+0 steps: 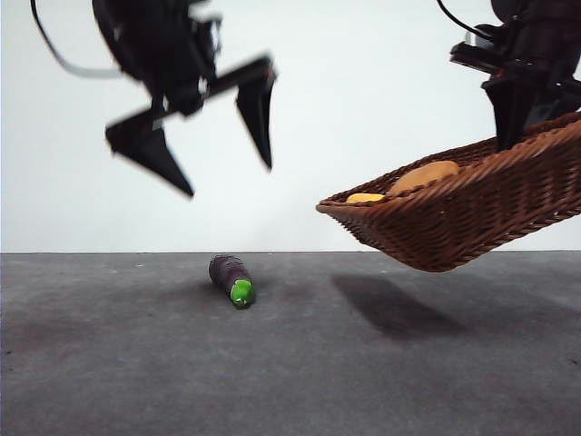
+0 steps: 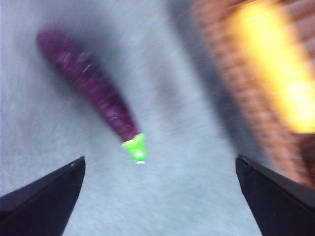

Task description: Help me put the vegetables on the table into the basket

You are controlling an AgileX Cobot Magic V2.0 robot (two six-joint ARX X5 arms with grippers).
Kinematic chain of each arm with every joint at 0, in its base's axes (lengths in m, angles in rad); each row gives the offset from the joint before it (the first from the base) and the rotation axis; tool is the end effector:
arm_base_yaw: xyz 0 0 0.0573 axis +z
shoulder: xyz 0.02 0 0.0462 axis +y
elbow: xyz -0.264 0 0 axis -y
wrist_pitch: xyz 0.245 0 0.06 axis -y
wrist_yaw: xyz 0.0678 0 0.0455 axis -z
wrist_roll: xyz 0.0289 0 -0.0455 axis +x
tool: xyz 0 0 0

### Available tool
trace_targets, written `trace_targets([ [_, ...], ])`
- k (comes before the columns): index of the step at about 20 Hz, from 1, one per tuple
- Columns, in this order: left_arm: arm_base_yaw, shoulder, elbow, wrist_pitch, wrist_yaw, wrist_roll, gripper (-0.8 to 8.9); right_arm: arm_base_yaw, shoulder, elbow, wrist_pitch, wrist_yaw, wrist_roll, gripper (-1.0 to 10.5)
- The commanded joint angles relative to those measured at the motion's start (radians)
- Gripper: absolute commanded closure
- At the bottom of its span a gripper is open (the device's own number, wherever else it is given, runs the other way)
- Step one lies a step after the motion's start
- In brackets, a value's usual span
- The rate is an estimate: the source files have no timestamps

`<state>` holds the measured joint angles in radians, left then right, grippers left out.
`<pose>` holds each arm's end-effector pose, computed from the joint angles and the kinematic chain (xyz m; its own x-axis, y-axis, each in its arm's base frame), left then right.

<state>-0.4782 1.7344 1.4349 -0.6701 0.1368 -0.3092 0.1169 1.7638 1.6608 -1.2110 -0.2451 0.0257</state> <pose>0.3261 -0.1735 0.2695 0.4347 -0.3789 -0.8170 0.2767 0.9195 -0.2792 0.3417 0.0472 0.3044 0.2164 0.2697 -0.9383 -0.1496 0.9589 0.2411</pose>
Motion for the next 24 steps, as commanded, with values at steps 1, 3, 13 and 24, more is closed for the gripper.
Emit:
trace_targets([
  [1,0.044,0.102,0.059,-0.003,0.029,-0.030,2.71,-0.012,-0.011,0.000,0.003,-0.011,-0.017,9.5],
  [3,0.065,0.196,0.152,-0.026,0.028,-0.047,2.72,-0.020,-0.011,0.000,0.002,-0.011,-0.032,9.5],
  [13,0.075,0.533,0.548,-0.248,-0.068,-0.050,2.80,-0.020,-0.011,-0.001,0.001,-0.008,-0.073,9.5],
  [24,0.080,0.544,0.548,-0.240,-0.103,-0.049,3.56,-0.020,-0.011,-0.002,0.005,-0.009,-0.090,9.5],
])
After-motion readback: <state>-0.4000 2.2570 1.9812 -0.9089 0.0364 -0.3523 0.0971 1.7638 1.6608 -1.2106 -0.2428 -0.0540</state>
